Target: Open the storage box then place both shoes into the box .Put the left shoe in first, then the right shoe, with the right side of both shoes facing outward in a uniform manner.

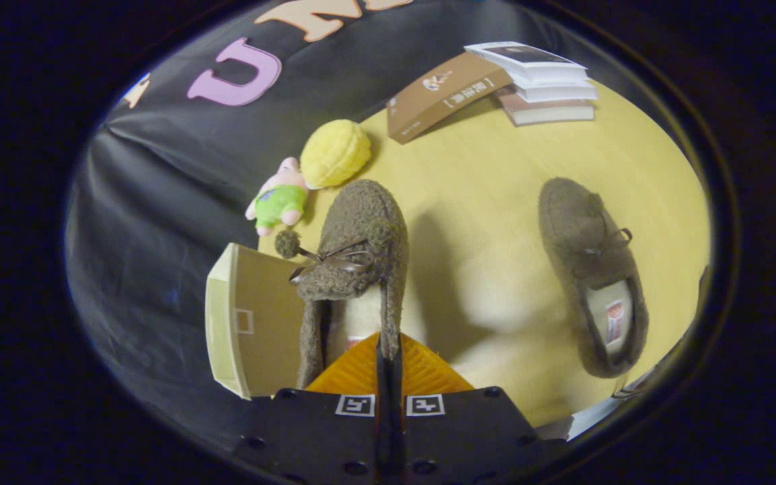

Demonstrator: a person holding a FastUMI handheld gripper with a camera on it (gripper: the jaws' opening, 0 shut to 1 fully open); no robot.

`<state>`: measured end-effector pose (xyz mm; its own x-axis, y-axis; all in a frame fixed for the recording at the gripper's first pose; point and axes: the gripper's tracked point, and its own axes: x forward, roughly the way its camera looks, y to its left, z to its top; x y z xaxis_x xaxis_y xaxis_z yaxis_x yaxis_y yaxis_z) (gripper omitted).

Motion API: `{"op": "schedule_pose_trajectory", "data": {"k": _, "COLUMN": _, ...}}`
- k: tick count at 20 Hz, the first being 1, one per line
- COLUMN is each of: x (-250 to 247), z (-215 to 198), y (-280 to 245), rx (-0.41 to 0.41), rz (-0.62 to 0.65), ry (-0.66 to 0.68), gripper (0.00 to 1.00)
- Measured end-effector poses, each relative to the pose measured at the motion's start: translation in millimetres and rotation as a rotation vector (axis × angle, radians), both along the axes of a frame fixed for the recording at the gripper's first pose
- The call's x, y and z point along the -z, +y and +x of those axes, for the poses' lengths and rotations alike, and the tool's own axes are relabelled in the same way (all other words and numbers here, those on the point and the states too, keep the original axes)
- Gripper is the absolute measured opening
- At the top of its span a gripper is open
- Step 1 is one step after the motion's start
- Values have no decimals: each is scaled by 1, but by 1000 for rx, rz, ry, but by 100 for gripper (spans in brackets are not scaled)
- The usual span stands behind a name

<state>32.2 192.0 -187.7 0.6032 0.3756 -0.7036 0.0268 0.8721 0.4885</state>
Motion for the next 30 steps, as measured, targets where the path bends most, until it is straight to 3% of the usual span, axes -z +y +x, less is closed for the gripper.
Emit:
{"op": "schedule_pose_trajectory", "data": {"k": 8, "x": -73, "z": -25, "y": 127, "rx": -208, "rz": 147, "ry": -54, "gripper": 3}}
{"op": "schedule_pose_trajectory", "data": {"k": 12, "x": -86, "z": -35, "y": 204, "rx": -295, "rz": 232, "ry": -32, "gripper": 3}}
{"op": "schedule_pose_trajectory", "data": {"k": 15, "x": -71, "z": -29, "y": 244, "rx": -305, "rz": 243, "ry": -3, "gripper": 3}}
{"op": "schedule_pose_trajectory", "data": {"k": 21, "x": -14, "z": -21, "y": 292, "rx": -296, "rz": 146, "ry": 95, "gripper": 3}}
{"op": "schedule_pose_trajectory", "data": {"k": 30, "x": 53, "z": -10, "y": 313, "rx": -233, "rz": -52, "ry": 139, "gripper": 3}}
